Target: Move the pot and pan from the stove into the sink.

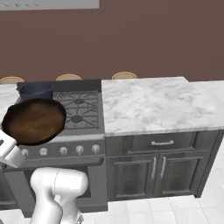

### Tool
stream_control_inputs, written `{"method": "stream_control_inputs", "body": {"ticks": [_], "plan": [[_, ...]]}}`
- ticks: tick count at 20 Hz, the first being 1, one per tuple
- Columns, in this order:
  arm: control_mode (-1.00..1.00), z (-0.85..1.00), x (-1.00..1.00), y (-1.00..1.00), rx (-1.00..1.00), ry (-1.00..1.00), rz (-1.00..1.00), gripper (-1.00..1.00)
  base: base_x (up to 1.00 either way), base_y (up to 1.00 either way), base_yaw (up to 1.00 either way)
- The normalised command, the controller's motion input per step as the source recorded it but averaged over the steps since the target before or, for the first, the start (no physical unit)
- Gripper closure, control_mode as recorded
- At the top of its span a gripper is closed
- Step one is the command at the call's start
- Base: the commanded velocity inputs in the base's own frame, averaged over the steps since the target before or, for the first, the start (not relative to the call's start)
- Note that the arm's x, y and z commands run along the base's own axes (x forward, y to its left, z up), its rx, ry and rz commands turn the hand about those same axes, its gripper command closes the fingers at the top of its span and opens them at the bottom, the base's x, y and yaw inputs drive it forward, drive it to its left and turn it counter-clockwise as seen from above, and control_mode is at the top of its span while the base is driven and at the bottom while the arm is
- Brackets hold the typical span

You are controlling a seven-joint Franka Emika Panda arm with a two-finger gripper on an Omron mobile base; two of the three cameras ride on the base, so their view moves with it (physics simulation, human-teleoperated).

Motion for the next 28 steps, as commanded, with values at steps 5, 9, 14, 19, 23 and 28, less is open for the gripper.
{"method": "stream_control_inputs", "body": {"ticks": [5, 9, 14, 19, 23, 28], "plan": [[1.00, 0.00, 0.00, 0.00, 0.00, 0.00, 0.00, 1.00, 0.00, -0.12, -0.50], [1.00, 0.00, 0.00, 0.00, 0.00, 0.00, 0.00, 1.00, 0.00, -0.12, -0.50], [1.00, 0.00, 0.00, 0.00, 0.00, 0.00, 0.00, 1.00, 0.00, -0.12, -0.50], [1.00, 0.00, 0.00, 0.00, 0.00, 0.00, 0.00, 1.00, 0.00, -0.13, -0.50], [1.00, 0.00, 0.00, 0.00, 0.00, 0.00, 0.00, 1.00, 0.00, -0.15, -0.49], [1.00, 0.00, 0.00, 0.00, 0.00, 0.00, 0.00, 1.00, 0.00, -0.17, -0.48]]}}
